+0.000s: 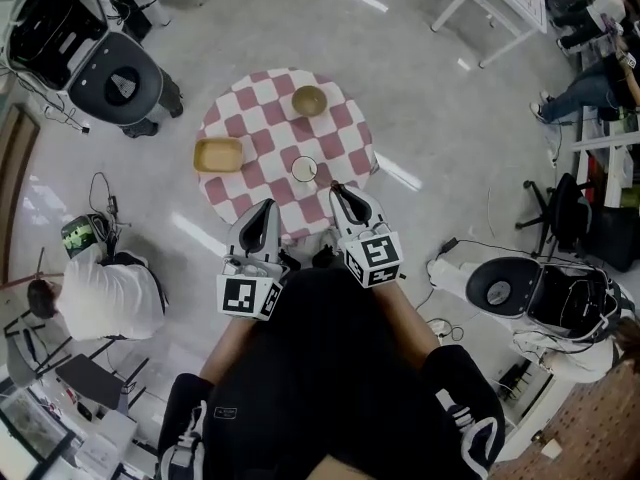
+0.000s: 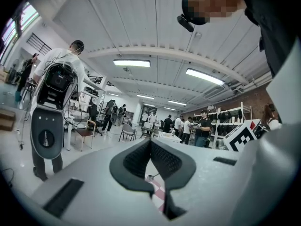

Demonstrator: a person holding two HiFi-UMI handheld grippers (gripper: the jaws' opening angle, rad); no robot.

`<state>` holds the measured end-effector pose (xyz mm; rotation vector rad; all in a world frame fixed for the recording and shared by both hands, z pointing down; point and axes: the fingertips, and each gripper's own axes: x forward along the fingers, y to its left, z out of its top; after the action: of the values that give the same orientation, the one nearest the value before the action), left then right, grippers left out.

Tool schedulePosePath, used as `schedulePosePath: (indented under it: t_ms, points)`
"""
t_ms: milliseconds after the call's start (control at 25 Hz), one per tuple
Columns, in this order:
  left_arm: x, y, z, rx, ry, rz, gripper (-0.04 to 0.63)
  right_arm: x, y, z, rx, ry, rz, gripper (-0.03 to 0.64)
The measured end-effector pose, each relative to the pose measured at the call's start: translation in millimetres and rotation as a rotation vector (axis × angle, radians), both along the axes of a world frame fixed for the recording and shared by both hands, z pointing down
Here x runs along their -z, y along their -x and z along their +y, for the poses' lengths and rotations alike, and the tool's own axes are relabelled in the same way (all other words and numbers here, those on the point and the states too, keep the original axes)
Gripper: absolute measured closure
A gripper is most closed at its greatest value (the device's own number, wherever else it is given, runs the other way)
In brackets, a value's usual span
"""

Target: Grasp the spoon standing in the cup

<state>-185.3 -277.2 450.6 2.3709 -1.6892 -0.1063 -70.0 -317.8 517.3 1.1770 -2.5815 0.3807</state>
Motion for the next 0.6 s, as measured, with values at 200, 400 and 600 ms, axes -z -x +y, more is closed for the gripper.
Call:
schedulePosePath:
  t_ms: [200, 400, 600]
  points:
    - [3.9, -11.5, -1.6, -0.008, -0.024, -0.039, 0.588, 1.6, -9.6, 3.0, 0.001, 0.005, -0.014, 0.56]
    - [3.7, -15.9, -4.8, -0.004, -0.018, -0.041, 0.588, 2.8, -9.1, -0.7, 0.022, 0.005, -0.022, 0.56]
    - [2.1, -21.0, -7.0, -0.007, -0.013, -0.042, 0.588, 2.8, -11.9, -4.3, 0.026, 0.0, -0.026, 0.561]
